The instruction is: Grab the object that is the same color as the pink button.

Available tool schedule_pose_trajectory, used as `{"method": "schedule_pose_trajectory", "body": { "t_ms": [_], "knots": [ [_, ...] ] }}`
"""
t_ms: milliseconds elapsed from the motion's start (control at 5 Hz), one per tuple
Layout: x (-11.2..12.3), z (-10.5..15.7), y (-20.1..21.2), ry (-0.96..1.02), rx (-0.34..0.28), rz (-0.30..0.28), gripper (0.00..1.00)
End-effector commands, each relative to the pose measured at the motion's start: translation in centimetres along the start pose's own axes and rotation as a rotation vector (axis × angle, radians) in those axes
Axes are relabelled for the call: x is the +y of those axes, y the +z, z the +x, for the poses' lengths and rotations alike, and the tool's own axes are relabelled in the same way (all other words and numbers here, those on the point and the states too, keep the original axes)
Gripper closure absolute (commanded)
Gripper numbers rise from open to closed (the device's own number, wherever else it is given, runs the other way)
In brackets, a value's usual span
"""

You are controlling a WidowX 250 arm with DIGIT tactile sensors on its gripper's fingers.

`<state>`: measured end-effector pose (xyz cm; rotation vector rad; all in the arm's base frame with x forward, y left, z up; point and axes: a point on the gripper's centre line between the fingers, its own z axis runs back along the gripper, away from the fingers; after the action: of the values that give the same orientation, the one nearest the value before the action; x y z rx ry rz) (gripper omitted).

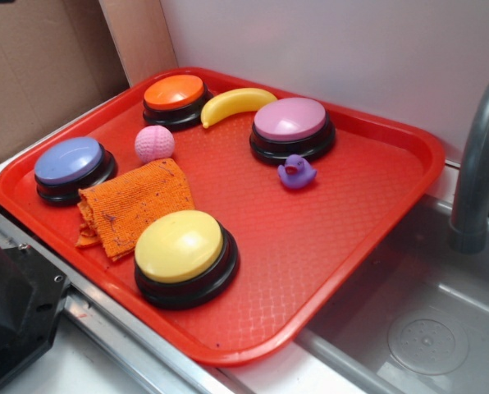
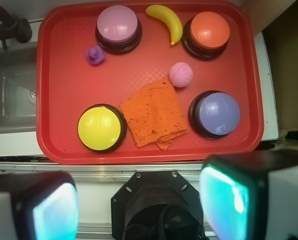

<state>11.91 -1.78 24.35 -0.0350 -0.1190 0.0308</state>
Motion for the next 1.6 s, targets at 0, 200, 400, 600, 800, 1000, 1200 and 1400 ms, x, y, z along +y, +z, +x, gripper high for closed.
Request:
{"method": "schedule_pose_trajectory", "body": {
  "t_ms": [0,200,400,600,800,1000,1200,1400],
  "knots": [
    [0.0,0.0,0.0,0.0,0.0,0.0,0.0],
    [1.4,1.6,-1.9,0.059,-0.01,0.009,0.0],
    [2.9,3.0,-4.1,0.156,-0.037,0.071,0.0],
    [5.2,4.7,-7.5,0.261,-0.084,0.136,0.0],
    [7.3,6.6,-12.5,0.311,-0.094,0.193,0.0],
    [8.2,7.6,-15.9,0.343,-0.136,0.218,0.0],
    [8.8,8.4,-18.2,0.354,-0.15,0.211,0.0],
    [9.3,8.9,-20.1,0.348,-0.19,0.219,0.0]
  ]
}}
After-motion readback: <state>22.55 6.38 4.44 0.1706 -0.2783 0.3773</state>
